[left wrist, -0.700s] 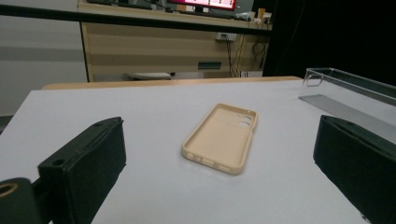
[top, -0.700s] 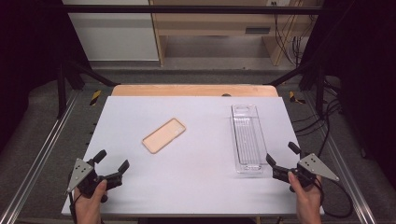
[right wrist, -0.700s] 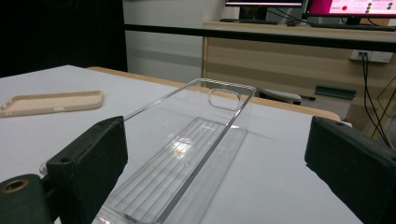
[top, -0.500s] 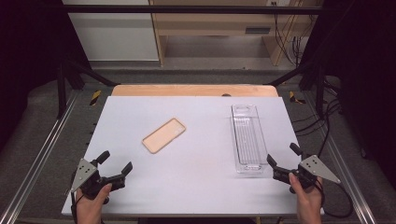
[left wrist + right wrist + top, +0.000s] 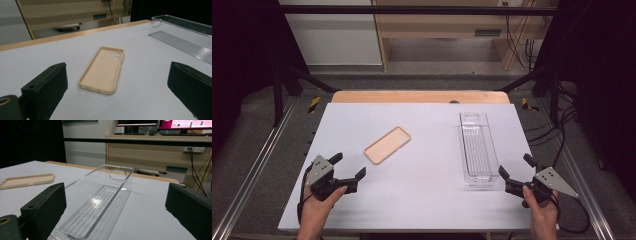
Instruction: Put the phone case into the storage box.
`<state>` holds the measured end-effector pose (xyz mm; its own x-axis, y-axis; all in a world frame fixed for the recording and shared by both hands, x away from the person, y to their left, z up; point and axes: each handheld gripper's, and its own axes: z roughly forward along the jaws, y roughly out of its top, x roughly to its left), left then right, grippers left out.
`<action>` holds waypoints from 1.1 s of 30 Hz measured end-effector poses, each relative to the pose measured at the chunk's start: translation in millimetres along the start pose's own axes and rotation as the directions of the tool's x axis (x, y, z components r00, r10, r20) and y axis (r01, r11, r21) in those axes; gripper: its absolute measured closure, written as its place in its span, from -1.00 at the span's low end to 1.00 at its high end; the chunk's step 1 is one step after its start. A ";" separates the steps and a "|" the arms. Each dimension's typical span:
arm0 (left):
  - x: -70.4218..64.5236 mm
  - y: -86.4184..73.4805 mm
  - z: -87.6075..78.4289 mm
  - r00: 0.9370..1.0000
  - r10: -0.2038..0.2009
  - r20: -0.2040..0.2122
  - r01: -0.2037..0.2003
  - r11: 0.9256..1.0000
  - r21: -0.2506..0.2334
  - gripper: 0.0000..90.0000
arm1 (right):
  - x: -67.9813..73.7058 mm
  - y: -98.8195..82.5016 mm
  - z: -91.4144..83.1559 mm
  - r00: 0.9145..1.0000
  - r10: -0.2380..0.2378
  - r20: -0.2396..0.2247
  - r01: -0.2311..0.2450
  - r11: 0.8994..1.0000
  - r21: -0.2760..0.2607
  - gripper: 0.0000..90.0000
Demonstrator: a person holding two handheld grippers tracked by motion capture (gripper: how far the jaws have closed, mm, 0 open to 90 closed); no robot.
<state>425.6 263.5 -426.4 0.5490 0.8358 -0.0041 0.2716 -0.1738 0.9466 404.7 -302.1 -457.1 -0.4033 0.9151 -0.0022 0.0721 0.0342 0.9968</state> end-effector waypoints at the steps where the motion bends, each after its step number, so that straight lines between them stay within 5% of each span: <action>1: 0.7 5.4 8.5 1.000 0.014 0.008 -0.014 1.000 0.020 -0.95 | 0.9 -0.1 0.7 1.000 -0.004 -0.002 0.004 1.000 0.003 -0.92; 11: 7.6 12.6 52.1 1.000 0.012 0.012 -0.013 0.992 0.125 -0.95 | 1.1 0.2 0.0 1.000 -0.006 -0.004 0.006 1.000 0.003 -0.93; 25: 15.1 11.7 90.8 1.000 0.009 -0.009 -0.007 0.977 0.212 -0.87 | 0.9 -0.3 0.2 1.000 -0.009 -0.001 0.009 1.000 0.011 -0.93; 30: 15.7 6.7 100.9 1.000 0.015 -0.016 -0.011 0.972 0.236 -0.72 | -0.6 -0.6 0.2 1.000 -0.009 0.001 0.009 1.000 0.010 -0.92; 33: 13.8 2.5 108.1 0.999 0.037 -0.016 -0.031 0.962 0.272 -0.36 | -0.8 -0.9 0.3 1.000 -0.010 -0.001 0.010 1.000 0.012 -0.92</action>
<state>519.3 218.3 -459.0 0.5460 0.8370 0.0361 0.4593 -0.3351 0.8226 405.3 -302.8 -458.0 -0.4051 0.9142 -0.0119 0.0793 0.0481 0.9957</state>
